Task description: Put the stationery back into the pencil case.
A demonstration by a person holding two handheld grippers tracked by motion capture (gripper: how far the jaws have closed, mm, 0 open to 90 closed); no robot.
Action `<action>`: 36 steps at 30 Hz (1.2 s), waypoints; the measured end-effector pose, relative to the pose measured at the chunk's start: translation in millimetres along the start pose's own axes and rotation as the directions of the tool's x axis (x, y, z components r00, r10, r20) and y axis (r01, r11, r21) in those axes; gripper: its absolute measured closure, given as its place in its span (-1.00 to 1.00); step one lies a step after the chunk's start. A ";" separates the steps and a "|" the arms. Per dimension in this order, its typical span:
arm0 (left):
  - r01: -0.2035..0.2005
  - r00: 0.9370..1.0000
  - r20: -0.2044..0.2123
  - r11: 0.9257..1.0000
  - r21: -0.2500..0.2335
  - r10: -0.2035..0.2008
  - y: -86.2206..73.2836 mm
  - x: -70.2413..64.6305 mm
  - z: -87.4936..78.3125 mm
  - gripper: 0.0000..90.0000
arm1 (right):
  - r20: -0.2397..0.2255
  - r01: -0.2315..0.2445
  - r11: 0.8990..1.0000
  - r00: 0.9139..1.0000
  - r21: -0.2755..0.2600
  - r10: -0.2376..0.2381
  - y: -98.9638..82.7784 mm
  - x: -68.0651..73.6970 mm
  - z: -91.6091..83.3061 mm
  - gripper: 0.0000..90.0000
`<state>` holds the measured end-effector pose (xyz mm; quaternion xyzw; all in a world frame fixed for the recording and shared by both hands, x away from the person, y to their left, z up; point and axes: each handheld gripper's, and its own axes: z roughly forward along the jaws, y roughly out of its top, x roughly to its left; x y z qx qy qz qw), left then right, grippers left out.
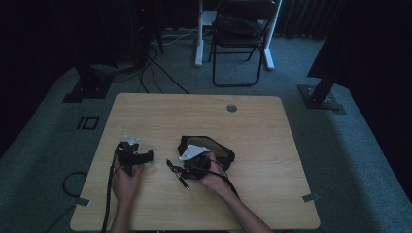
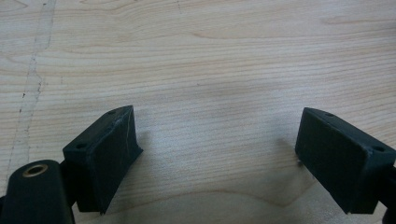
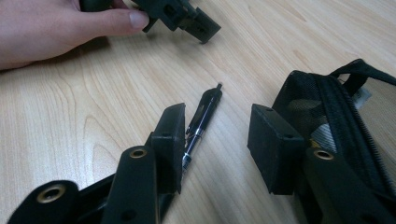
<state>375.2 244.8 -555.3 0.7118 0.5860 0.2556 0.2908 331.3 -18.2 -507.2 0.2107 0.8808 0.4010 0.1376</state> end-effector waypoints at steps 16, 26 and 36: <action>0.001 1.000 0.000 1.000 0.000 -0.001 0.0 -0.1 0.0 -0.71 | -0.009 0.004 0.999 1.000 0.038 -0.003 -4.2 7.6 15.6 0.45; 0.001 1.000 0.000 1.000 -0.001 -0.001 0.0 -0.1 0.1 -0.71 | -0.019 0.005 0.997 1.000 0.073 -0.004 -10.5 11.4 27.2 0.59; 0.001 1.000 0.000 1.000 0.000 -0.001 0.0 -0.1 0.0 -0.71 | -0.023 -0.004 0.996 1.000 0.094 0.006 -13.9 11.9 34.0 0.65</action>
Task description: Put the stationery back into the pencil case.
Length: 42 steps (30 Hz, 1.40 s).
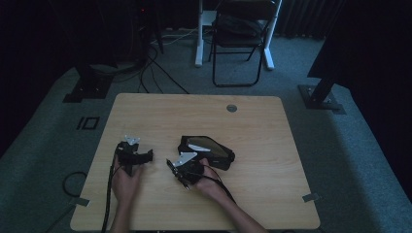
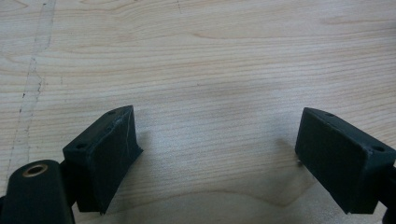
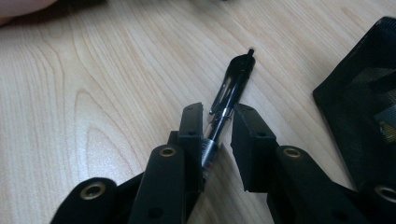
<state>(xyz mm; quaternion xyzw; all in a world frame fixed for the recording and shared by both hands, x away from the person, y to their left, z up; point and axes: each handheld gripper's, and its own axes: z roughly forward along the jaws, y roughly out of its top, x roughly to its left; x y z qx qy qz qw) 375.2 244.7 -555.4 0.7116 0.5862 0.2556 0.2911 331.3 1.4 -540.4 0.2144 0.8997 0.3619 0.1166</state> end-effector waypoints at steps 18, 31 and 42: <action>0.001 1.000 -0.001 1.000 -0.001 -0.001 0.0 -0.1 0.1 -0.71 | -0.021 -0.016 1.000 1.000 0.021 0.016 -5.1 -3.5 5.1 0.74; 0.000 1.000 0.000 1.000 0.000 0.000 0.0 0.0 0.0 -0.71 | -0.025 -0.007 1.000 1.000 0.028 0.008 -4.2 -3.7 5.2 0.77; 0.000 1.000 0.000 1.000 0.000 0.000 0.0 0.0 0.0 -0.71 | -0.016 -0.019 0.999 1.000 0.026 0.020 -4.8 -4.9 3.7 0.77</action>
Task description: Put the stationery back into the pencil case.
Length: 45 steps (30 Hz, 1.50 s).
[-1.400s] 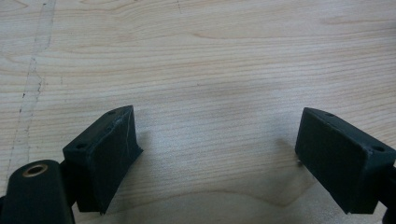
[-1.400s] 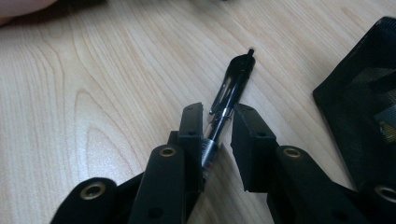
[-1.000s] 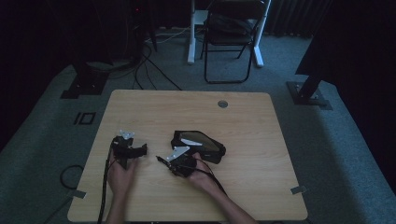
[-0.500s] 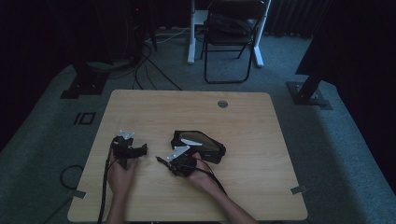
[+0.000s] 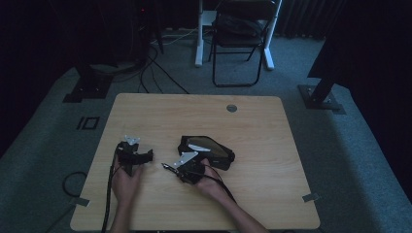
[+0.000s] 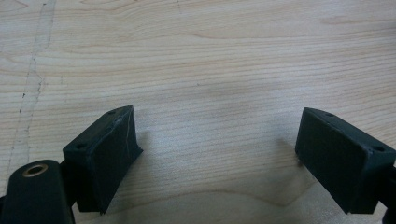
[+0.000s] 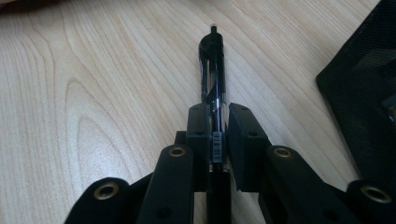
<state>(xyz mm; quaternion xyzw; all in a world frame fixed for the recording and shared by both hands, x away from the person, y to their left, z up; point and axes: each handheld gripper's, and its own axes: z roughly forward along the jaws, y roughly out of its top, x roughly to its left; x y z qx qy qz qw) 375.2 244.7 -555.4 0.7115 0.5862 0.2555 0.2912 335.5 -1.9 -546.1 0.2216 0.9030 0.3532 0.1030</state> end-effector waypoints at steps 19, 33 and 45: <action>0.000 1.000 0.000 1.000 0.000 0.000 0.0 0.0 0.0 -0.71 | 0.005 0.030 0.999 1.000 -0.030 -0.030 6.3 2.6 -13.4 0.77; 0.000 1.000 0.000 1.000 0.000 0.000 0.0 0.0 0.0 -0.71 | 0.010 0.042 0.998 0.999 -0.054 -0.042 9.9 5.9 -21.9 0.77; 0.000 1.000 0.000 1.000 0.000 0.000 0.0 0.0 0.0 -0.71 | 0.022 0.060 0.995 0.998 -0.077 -0.059 13.0 7.8 -30.7 0.77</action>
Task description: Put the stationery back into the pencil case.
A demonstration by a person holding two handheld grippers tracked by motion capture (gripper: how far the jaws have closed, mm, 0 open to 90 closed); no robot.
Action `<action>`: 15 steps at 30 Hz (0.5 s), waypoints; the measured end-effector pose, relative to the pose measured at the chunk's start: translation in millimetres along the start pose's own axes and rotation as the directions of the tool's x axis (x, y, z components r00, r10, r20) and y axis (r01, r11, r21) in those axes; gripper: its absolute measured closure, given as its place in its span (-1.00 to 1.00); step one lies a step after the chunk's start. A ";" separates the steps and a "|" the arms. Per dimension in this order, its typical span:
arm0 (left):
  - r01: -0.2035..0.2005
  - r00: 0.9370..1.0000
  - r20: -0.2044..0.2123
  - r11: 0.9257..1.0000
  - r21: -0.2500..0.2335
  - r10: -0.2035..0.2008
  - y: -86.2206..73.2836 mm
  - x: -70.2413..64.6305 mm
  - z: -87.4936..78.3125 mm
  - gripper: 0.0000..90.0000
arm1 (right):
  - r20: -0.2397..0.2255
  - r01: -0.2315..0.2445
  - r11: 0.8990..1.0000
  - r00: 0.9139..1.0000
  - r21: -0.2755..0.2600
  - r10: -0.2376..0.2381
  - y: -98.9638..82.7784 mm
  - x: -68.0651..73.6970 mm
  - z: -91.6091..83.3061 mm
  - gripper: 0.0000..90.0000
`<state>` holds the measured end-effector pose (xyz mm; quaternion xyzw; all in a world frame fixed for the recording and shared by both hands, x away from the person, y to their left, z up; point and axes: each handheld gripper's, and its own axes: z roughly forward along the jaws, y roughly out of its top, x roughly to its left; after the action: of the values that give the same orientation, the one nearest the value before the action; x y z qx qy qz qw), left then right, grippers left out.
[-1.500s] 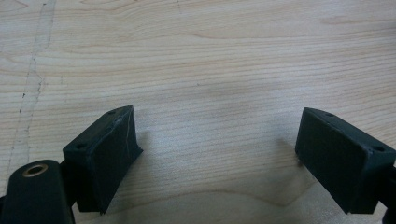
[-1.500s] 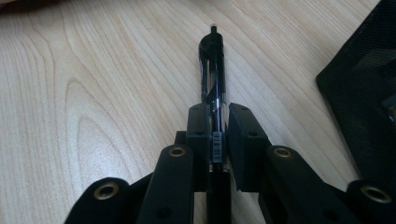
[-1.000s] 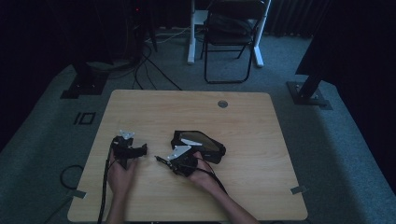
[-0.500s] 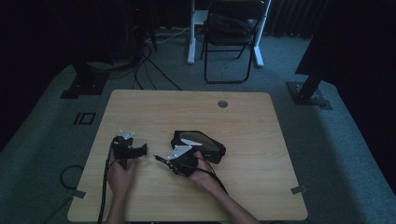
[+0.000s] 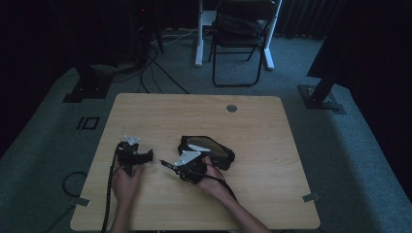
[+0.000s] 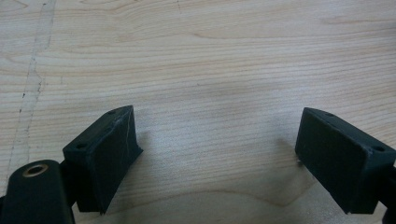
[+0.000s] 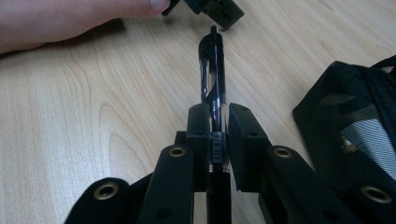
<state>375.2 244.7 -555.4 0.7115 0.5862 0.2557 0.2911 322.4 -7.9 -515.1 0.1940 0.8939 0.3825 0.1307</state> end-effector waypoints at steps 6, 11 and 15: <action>0.000 1.000 0.000 1.000 0.000 0.000 0.0 0.0 0.0 -0.71 | 0.004 0.005 1.000 1.000 -0.012 -0.005 2.3 0.5 -5.0 0.77; 0.000 1.000 0.000 1.000 0.001 0.000 0.0 0.0 0.0 -0.71 | 0.007 0.009 1.000 1.000 -0.023 -0.009 4.0 0.4 -9.2 0.77; 0.000 1.000 0.000 1.000 0.000 0.000 0.0 0.0 0.0 -0.71 | 0.012 0.008 0.999 1.000 -0.031 -0.008 4.9 0.0 -12.3 0.77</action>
<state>375.2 244.7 -555.4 0.7115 0.5863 0.2556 0.2911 318.9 -12.7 -503.2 0.1905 0.8879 0.3945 0.1404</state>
